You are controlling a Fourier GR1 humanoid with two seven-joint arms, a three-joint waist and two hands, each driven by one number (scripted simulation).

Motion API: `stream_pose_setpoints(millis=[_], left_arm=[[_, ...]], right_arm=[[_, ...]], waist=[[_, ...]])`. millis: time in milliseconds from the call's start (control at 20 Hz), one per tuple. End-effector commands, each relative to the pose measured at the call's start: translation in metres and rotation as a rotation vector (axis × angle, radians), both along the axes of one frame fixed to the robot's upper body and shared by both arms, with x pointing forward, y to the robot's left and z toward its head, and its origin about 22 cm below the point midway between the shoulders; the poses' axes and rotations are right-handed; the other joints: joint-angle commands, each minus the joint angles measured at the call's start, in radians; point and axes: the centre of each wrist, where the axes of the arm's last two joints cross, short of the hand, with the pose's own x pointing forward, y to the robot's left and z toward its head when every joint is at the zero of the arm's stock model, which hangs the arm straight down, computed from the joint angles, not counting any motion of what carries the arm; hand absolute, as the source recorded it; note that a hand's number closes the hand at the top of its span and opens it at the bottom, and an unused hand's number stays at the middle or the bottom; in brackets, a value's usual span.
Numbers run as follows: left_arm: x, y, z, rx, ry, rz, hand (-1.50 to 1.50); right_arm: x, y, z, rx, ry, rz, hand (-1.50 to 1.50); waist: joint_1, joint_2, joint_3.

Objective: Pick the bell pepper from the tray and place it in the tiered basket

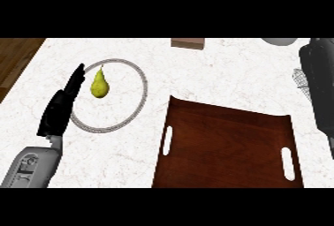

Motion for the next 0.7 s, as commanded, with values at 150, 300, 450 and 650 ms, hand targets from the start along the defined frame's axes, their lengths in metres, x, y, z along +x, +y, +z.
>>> stream_pose_setpoints(millis=[150, 300, 450, 650], left_arm=[[0.003, -0.007, -0.003, -0.001, 0.016, 0.028, 0.00], [0.000, 0.012, -0.006, -0.003, 0.007, 0.048, 0.00], [0.001, 0.004, -0.002, -0.017, 0.008, 0.058, 0.00], [0.003, 0.010, 0.001, -0.007, 0.003, 0.063, 0.00]], right_arm=[[0.026, 0.012, 0.044, -0.032, 0.021, -0.247, 1.50], [0.030, 0.002, 0.057, 0.041, -0.030, -0.199, 1.50], [0.034, -0.009, 0.050, 0.047, -0.065, -0.184, 1.50], [0.038, -0.035, 0.028, -0.015, 0.061, -0.193, 1.50]], waist=[[-0.027, -0.012, 0.002], [-0.035, -0.013, 0.003], [-0.039, -0.011, 0.005], [-0.053, -0.011, 0.005]])
